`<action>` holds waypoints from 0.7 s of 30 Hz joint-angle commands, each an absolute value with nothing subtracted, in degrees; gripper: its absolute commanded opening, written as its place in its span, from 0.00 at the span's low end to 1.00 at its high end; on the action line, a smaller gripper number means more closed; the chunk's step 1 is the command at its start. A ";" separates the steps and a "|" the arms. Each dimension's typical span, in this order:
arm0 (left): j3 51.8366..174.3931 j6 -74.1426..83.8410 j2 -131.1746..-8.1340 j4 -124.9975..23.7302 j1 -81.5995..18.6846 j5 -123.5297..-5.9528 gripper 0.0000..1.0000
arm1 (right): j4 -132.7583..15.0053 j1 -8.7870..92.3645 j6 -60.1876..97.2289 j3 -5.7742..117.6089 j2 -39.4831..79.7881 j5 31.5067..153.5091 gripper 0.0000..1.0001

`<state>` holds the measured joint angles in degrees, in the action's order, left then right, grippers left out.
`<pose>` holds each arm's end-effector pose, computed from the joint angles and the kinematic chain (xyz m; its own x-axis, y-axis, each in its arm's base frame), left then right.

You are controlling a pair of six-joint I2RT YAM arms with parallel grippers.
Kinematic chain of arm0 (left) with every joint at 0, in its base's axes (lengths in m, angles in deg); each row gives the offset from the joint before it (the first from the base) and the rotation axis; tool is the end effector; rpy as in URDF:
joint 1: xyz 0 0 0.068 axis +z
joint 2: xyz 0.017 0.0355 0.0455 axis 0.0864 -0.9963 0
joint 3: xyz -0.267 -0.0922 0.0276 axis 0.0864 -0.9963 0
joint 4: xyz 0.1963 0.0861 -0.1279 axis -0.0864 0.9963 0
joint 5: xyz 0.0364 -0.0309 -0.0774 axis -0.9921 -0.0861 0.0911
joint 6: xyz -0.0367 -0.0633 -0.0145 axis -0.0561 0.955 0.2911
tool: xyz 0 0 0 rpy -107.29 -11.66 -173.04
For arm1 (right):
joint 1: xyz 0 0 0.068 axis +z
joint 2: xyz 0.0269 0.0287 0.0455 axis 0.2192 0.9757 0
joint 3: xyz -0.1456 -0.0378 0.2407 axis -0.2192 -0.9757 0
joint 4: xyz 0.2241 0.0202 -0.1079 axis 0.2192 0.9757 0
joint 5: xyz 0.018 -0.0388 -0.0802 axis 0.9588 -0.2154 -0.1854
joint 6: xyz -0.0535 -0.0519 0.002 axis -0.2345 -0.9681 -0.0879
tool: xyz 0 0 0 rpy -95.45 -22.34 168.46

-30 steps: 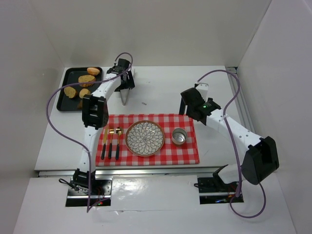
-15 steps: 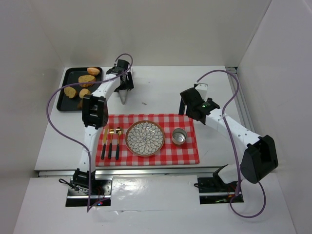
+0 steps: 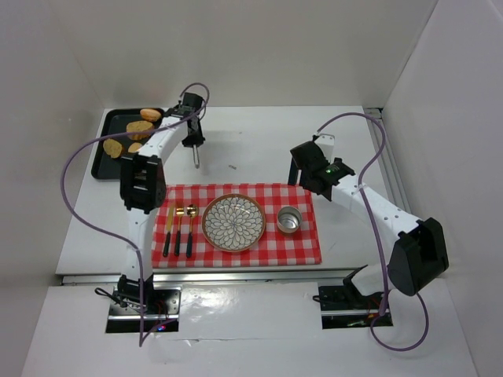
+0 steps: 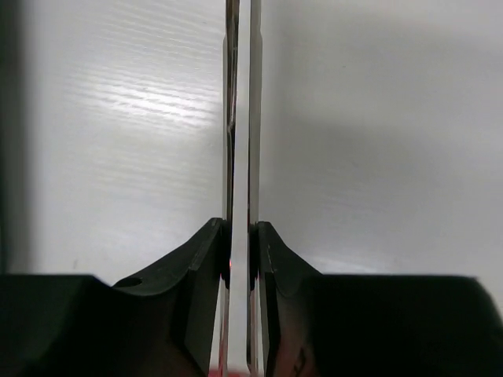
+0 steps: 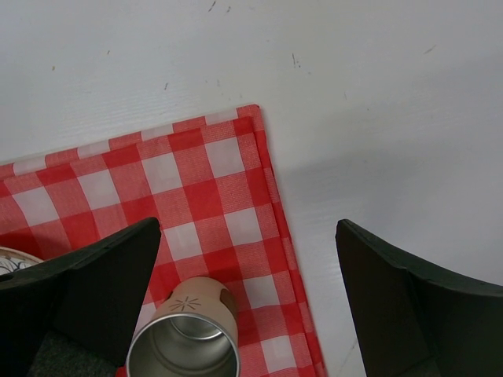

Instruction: Place the bread

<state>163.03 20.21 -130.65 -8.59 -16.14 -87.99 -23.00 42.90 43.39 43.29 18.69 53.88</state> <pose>0.5308 -0.0885 0.1949 -0.7276 -0.3023 -0.6158 -0.3259 0.9422 -0.0776 0.2639 0.1166 0.2734 -0.6742 0.1282 -0.7273 0.2228 0.9742 -0.0348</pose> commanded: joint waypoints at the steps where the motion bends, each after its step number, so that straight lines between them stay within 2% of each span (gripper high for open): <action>1: 160.32 18.41 -115.12 -10.30 -16.30 -89.97 0.35 | -25.02 43.34 43.96 43.56 16.33 53.23 1.00; 8: 151.62 14.90 -101.75 -5.82 -15.15 -87.15 0.35 | -25.63 43.34 44.49 43.56 14.58 54.98 1.00; 17: 143.26 11.56 -90.14 -1.43 -13.48 -87.94 0.51 | -26.25 43.34 43.97 43.56 13.43 55.25 1.00; 21: 140.97 10.41 -87.68 -0.11 -12.96 -88.11 0.53 | -26.78 43.34 43.96 43.04 12.90 55.25 1.00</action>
